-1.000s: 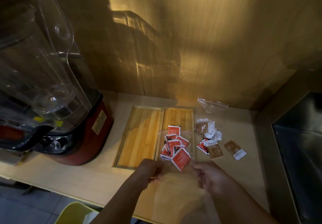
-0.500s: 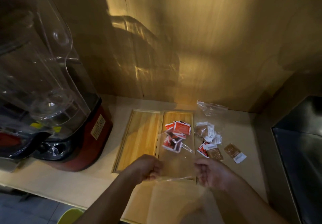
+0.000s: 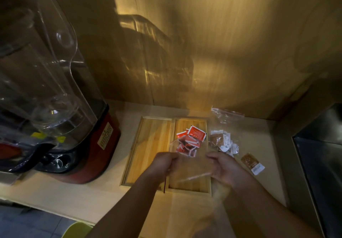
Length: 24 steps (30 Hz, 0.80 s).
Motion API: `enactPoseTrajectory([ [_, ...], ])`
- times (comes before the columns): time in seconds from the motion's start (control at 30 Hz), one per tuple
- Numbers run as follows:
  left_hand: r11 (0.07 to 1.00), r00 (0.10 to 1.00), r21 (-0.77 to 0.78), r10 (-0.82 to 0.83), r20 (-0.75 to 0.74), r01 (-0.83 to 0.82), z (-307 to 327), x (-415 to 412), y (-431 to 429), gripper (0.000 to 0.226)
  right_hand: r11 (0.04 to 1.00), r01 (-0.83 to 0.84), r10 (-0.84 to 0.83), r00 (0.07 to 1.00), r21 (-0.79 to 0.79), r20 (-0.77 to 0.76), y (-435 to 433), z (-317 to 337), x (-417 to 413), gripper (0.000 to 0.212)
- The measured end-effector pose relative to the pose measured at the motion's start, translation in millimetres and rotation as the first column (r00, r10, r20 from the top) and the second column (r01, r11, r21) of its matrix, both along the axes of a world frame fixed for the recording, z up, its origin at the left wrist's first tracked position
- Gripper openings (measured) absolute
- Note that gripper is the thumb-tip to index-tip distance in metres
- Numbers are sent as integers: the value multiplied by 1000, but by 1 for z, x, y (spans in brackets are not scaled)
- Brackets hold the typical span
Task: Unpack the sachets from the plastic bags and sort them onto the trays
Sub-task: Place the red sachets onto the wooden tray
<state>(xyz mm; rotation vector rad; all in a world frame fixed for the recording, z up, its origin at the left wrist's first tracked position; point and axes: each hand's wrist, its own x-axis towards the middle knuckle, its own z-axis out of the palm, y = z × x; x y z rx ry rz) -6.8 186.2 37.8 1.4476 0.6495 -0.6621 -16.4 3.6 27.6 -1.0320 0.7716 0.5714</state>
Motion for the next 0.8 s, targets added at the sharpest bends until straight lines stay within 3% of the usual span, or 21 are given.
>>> enactPoseTrajectory([
  [0.13, 1000, 997, 18, -9, 81, 8, 21, 25, 8, 21, 999, 28, -29, 998, 18, 61, -1, 30, 9, 22],
  [0.23, 996, 993, 68, -71, 94, 65, 28, 22, 14, 11, 1000, -8, 7, 998, 21, 55, -3, 34, -5, 27],
  [0.3, 993, 994, 57, -104, 39, 102, 24, 8, 17, 9, 998, -51, 51, 999, 33, 18, -6, 26, -25, 28],
  [0.4, 988, 983, -83, -141, -117, 132, 13, -23, 23, 14, 994, -106, 108, 993, 28, -53, -11, 10, -56, 35],
  [0.47, 981, 967, -141, -157, -199, 130, 7, -45, 26, 20, 991, -134, 134, 991, -29, -7, -15, 2, -73, 42],
  [0.57, 972, 943, -110, -227, -244, 206, 5, -69, 27, 18, 980, -135, 149, 984, -144, 94, -24, -2, -91, 39],
  [0.63, 962, 943, -84, -271, -194, 259, 8, -74, 23, 17, 979, -106, 129, 983, -176, 129, -33, -1, -98, 31],
  [0.8, 946, 929, 33, -322, 181, 321, 20, -66, -17, 23, 892, 92, 43, 958, -443, 284, -65, 4, -111, 20],
])
